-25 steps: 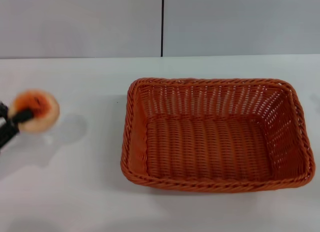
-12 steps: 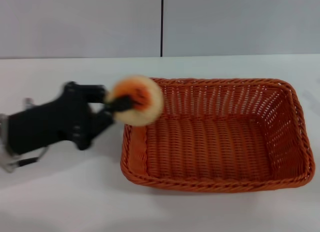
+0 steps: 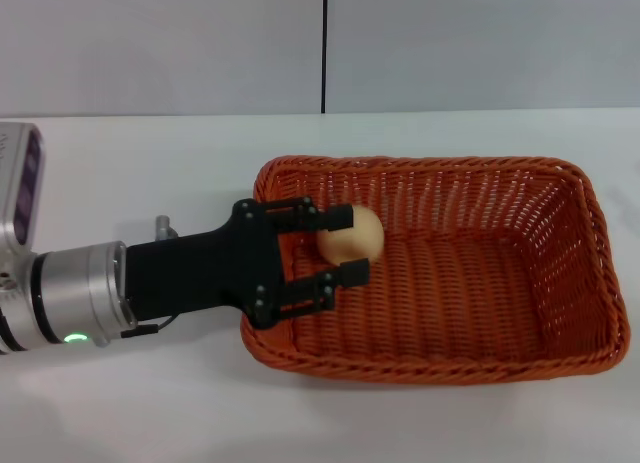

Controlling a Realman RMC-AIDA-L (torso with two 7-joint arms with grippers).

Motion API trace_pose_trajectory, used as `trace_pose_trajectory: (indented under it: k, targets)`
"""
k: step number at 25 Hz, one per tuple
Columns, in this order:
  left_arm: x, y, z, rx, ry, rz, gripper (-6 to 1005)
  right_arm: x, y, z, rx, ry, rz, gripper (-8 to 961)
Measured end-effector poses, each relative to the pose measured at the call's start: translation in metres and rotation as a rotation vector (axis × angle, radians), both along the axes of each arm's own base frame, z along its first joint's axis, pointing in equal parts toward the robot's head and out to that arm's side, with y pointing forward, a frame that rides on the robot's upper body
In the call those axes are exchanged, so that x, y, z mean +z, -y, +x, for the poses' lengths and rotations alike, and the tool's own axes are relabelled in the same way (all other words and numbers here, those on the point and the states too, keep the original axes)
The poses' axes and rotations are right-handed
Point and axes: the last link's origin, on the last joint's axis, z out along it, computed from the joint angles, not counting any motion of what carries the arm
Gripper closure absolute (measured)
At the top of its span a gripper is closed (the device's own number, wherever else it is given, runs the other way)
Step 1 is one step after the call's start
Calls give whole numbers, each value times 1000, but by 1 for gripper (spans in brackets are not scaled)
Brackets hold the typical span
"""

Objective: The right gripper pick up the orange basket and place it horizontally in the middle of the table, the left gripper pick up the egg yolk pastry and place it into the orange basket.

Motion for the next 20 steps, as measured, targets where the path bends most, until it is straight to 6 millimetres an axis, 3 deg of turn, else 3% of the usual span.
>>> trace_pose_trajectory:
  k: [2,7,8,9,10,11,13,18,20]
  targets:
    - [5,-1,-4,17,9,24,535,0,2,1,-5,1,-1,201]
    - [41,1,-32,146,60,221,297,-2,4,3,-11,5,-2,201]
    - [60,7,-50,226,90,332,276,-5,4,5,-13,15,-4,201]
    - [60,7,-50,226,90,332,255,-5,4,5,-13,15,-4,201]
    - [76,16,-65,298,113,419,233,-8,5,7,-21,30,-14,201]
    - [76,16,-65,298,113,419,212,-8,5,7,-21,30,-14,201]
    - [92,29,-84,386,136,513,170,-12,5,9,-30,49,-30,201]
    - [124,70,-125,584,163,713,170,-6,11,20,-70,86,66,201]
    - [126,75,-129,604,162,731,170,-5,13,25,-87,81,89,201]
